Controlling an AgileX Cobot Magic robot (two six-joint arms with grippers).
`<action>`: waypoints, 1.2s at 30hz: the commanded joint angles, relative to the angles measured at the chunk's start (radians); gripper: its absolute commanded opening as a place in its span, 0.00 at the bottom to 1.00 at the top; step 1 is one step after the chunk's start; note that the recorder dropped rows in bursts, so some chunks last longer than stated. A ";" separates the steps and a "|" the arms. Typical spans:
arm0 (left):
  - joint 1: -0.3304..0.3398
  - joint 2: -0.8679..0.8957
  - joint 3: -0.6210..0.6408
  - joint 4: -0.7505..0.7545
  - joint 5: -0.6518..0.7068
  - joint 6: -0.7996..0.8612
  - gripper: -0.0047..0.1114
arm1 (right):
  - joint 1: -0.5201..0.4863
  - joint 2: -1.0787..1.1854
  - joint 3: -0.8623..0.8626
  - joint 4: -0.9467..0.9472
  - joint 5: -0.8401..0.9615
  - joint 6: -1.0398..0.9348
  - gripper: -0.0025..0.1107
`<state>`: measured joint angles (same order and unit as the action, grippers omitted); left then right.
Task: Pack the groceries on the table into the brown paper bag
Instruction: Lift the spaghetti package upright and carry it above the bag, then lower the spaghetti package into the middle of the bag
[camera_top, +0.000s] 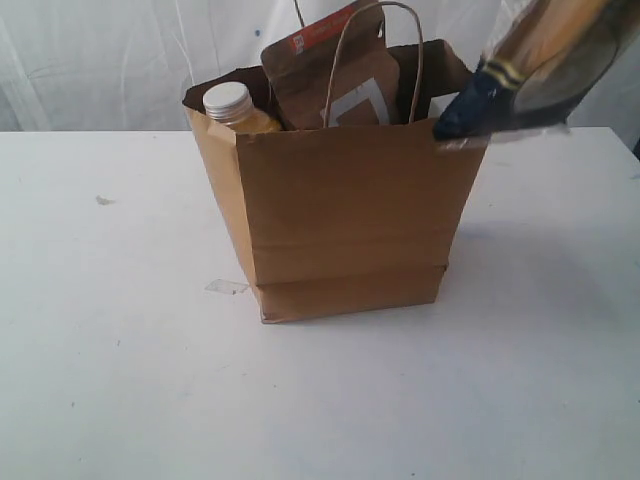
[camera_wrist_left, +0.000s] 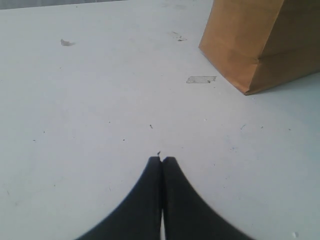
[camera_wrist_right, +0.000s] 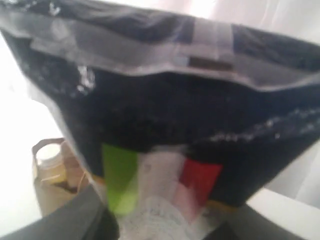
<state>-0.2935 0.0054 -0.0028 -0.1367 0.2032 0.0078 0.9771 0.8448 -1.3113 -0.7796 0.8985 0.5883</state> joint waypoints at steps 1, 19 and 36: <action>0.004 -0.005 0.003 -0.002 -0.001 -0.008 0.04 | -0.001 0.055 -0.089 -0.188 -0.022 0.026 0.02; 0.004 -0.005 0.003 -0.002 -0.001 -0.008 0.04 | -0.048 0.408 -0.337 -0.380 -0.018 0.017 0.02; 0.004 -0.005 0.003 -0.002 -0.001 -0.008 0.04 | -0.162 0.476 -0.340 -0.204 -0.157 0.044 0.02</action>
<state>-0.2935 0.0054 -0.0028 -0.1367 0.2032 0.0078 0.8243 1.3233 -1.6391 -0.9456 0.8175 0.6276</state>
